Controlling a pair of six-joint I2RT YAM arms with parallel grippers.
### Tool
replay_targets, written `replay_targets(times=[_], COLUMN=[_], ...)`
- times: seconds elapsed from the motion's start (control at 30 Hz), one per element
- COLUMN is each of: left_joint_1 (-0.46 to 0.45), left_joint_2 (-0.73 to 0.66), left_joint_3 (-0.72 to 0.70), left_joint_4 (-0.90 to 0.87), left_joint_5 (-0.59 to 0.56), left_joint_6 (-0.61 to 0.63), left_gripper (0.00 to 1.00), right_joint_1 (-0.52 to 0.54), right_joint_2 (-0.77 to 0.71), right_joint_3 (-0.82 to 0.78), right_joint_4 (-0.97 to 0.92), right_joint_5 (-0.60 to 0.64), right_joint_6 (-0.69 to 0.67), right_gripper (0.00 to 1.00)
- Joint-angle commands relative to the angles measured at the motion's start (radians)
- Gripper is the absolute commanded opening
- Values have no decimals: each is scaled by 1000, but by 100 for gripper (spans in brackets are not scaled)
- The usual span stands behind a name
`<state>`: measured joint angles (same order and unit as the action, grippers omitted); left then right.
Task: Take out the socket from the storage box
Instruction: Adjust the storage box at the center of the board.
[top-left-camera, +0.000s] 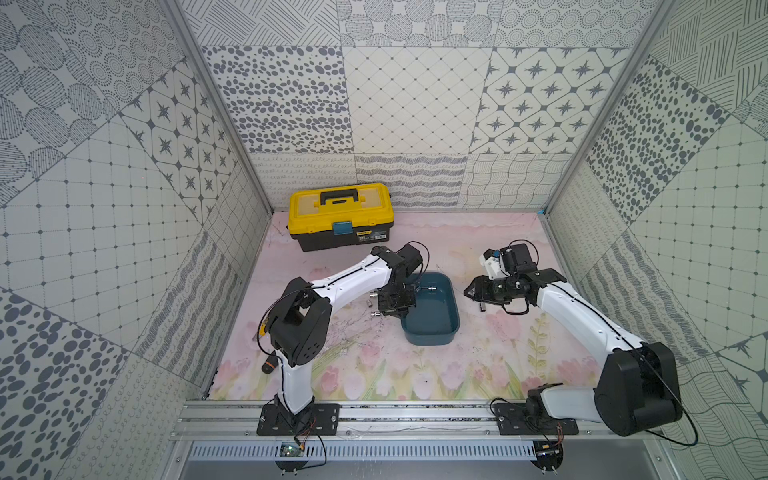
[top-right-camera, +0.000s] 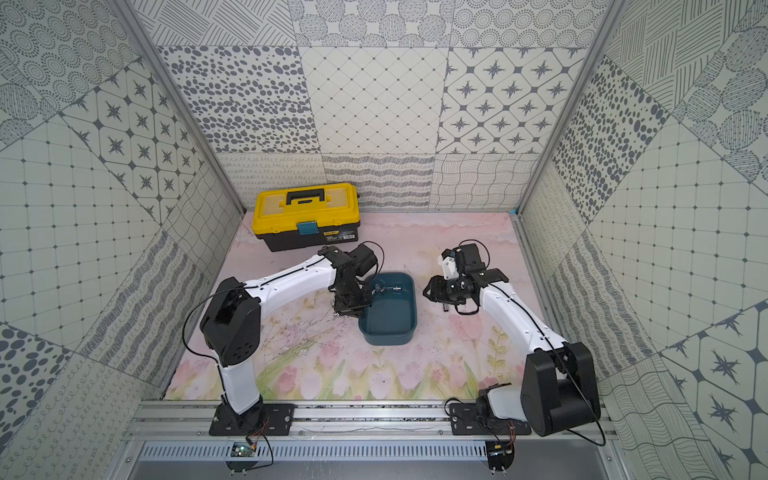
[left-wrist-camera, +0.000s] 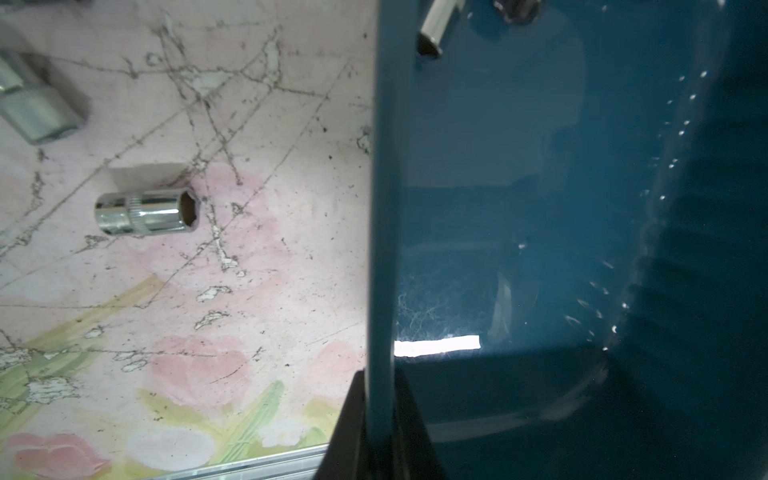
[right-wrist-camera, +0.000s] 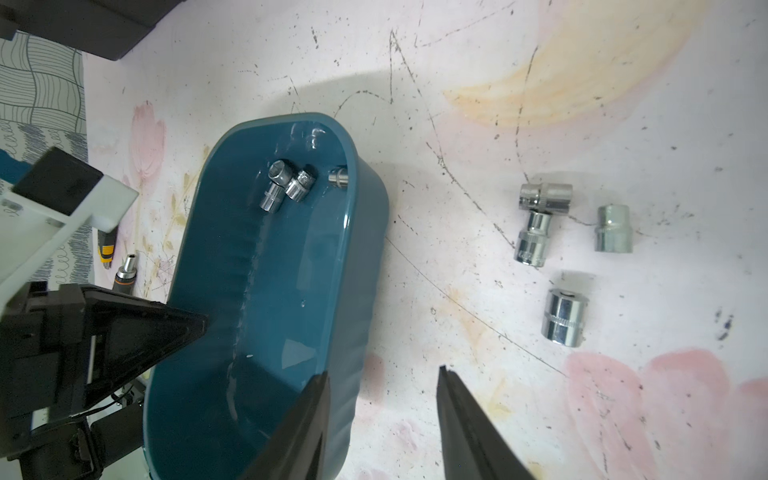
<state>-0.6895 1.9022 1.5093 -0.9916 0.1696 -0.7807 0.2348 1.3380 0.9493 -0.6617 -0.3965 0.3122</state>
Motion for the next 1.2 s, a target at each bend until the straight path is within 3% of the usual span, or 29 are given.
replay_targets(times=[0.0, 0.17, 0.4, 0.67, 0.8, 1.0, 1.17], left_joint_1=[-13, -17, -19, -26, -25, -20, 0], left_joint_2=[-15, -42, -67, -159, -187, -198, -233], left_joint_3=[-35, -94, -139, -145, -148, -175, -231], left_joint_4=[57, 131, 181, 242, 277, 304, 347], left_joint_5=[-85, -113, -139, -172, -176, -165, -128], left_joint_6=[-11, -13, 1, 72, 98, 90, 71], left_gripper=[10, 22, 28, 40, 44, 44, 45], right_joint_1=[13, 72, 167, 277, 343, 409, 423], right_joint_2=[-30, -14, 66, 131, 181, 300, 354], right_joint_3=[12, 30, 79, 122, 161, 252, 266], right_joint_4=[51, 89, 103, 130, 124, 31, -6], right_joint_5=[-1, 39, 79, 166, 249, 351, 359], right_joint_6=[25, 49, 73, 85, -4, -245, -383], right_gripper=[47, 47, 46, 46, 46, 47, 48])
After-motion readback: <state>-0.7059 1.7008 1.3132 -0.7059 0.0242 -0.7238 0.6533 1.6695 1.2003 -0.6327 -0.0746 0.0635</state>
